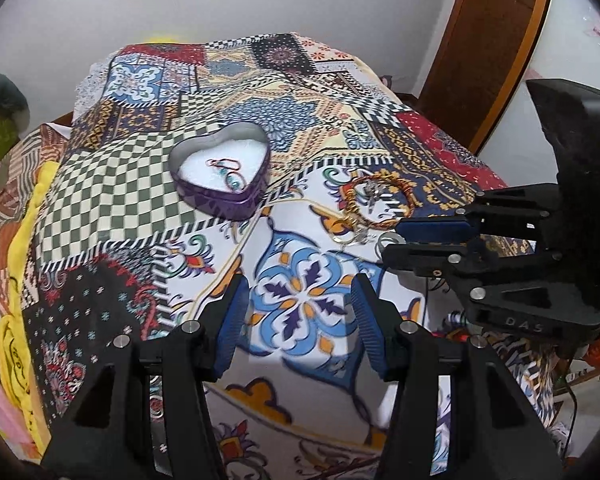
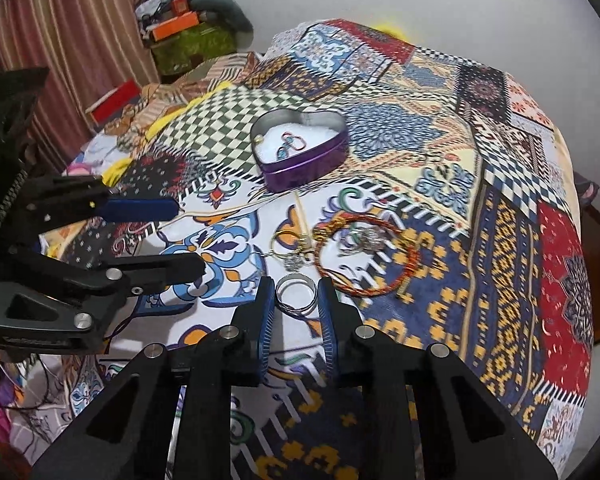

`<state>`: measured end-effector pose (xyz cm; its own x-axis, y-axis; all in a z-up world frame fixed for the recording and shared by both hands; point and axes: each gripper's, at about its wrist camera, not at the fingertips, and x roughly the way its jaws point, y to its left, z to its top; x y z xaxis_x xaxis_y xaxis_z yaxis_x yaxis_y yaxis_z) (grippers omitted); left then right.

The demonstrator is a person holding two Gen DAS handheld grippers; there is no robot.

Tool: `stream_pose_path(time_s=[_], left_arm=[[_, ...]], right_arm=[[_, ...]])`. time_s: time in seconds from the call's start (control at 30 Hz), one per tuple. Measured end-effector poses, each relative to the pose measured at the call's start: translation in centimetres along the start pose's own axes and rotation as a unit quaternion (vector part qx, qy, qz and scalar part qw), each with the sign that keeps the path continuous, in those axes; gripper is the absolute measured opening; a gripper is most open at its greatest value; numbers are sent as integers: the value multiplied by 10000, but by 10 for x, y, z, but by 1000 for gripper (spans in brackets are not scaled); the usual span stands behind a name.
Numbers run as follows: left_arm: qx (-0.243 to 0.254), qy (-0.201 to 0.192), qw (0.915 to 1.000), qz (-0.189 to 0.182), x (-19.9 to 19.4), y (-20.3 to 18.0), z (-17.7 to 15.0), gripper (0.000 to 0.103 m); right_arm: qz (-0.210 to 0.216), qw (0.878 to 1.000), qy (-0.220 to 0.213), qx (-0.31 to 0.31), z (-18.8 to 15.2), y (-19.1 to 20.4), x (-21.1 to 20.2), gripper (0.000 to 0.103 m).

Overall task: Organize jewelry
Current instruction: 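Grasp a silver ring with the right tool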

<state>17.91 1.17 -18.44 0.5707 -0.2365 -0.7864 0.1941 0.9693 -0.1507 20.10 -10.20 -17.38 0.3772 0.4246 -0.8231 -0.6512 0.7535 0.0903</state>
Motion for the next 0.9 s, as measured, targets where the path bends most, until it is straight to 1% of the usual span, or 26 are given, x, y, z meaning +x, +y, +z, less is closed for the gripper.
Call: stream_pose_path(time_s=[0.23, 0.3, 0.37, 0.43, 0.5, 0.6, 0.83, 0.87, 0.9], left_arm=[[237, -32, 9997, -86, 12, -19, 11, 45], [316, -22, 9994, -148, 15, -26, 13, 36], [365, -12, 9992, -148, 18, -31, 15, 32], [330, 9, 9993, -192, 22, -35, 16, 30], [325, 45, 9992, -244, 26, -38, 18, 23], [340, 72, 9991, -229, 31, -41, 20, 20], [464, 119, 9988, -56, 44, -45, 25, 20], [487, 110, 9987, -32, 45, -46, 25, 19], [508, 98, 9987, -9, 46, -47, 25, 15]], right_arm=[[-134, 9993, -233, 248, -4, -19, -19, 20], [-143, 9990, -289, 297, -6, -23, -23, 20], [-188, 9989, -323, 300, -7, -26, -25, 20], [-229, 9987, -343, 293, -9, -28, -26, 20], [-201, 9987, -339, 317, -10, -30, -25, 20], [-158, 9987, -332, 357, -13, -33, -24, 20], [-42, 9984, -318, 456, -18, -41, -22, 20], [-32, 9984, -322, 471, -19, -42, -23, 20], [-16, 9983, -322, 488, -19, -43, -23, 20]])
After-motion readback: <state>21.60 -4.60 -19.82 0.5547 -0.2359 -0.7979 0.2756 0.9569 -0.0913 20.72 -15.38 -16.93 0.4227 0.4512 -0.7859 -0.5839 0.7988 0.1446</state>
